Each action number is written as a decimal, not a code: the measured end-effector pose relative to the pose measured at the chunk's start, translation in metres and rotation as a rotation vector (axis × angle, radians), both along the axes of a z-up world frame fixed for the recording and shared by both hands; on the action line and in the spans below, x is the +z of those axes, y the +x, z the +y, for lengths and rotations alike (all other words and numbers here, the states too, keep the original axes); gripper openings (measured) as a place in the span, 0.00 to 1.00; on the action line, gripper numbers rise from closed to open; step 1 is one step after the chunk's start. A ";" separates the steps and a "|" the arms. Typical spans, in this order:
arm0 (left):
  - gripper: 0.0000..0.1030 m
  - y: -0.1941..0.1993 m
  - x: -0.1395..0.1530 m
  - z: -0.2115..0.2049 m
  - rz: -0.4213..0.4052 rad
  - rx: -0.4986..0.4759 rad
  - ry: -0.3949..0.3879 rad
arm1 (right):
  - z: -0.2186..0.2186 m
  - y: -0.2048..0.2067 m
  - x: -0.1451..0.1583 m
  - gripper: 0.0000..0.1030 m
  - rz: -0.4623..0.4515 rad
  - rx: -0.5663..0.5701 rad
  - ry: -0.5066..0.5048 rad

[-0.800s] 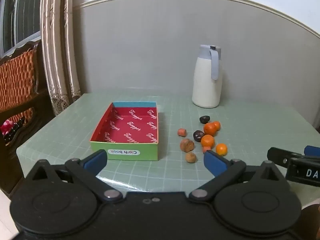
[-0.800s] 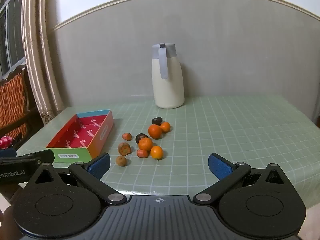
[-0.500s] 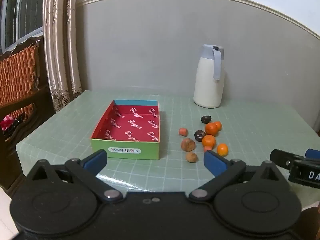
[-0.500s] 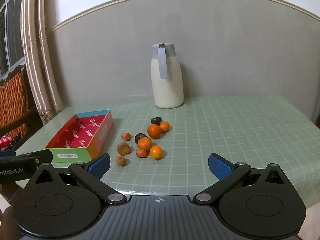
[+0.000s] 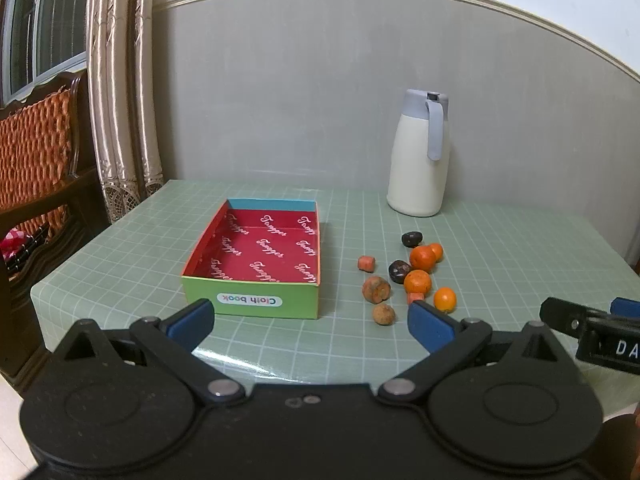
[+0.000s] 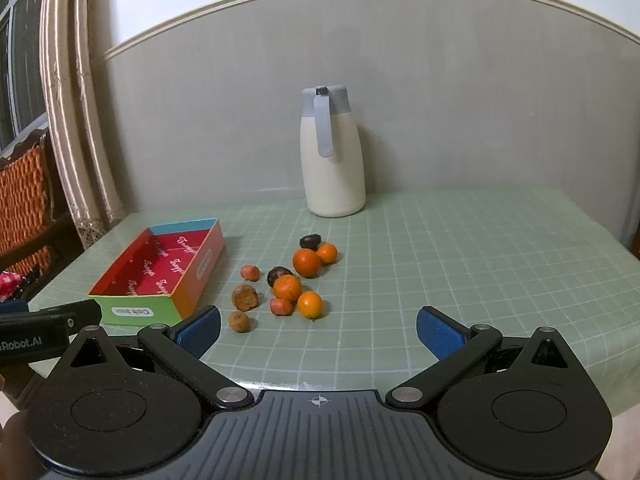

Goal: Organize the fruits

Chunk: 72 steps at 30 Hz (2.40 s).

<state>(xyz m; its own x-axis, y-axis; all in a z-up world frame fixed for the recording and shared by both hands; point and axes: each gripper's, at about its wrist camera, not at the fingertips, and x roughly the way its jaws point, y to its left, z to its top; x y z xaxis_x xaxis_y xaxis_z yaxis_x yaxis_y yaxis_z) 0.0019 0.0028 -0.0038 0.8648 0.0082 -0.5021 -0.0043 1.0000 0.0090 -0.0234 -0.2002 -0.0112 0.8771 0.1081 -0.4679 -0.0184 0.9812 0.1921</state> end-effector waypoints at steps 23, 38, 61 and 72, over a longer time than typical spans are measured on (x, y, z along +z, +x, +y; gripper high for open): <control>0.94 0.000 0.001 0.002 -0.003 0.005 -0.006 | 0.003 0.002 -0.004 1.00 0.012 -0.001 -0.019; 0.94 0.000 -0.001 0.002 -0.006 -0.002 -0.003 | 0.004 0.002 -0.003 1.00 0.015 0.000 -0.020; 0.94 0.033 -0.030 -0.022 0.025 -0.098 0.089 | -0.030 0.025 -0.030 1.00 -0.019 -0.105 0.005; 0.88 0.073 -0.073 -0.062 0.035 -0.236 0.163 | -0.059 0.048 -0.063 1.00 -0.023 -0.194 -0.009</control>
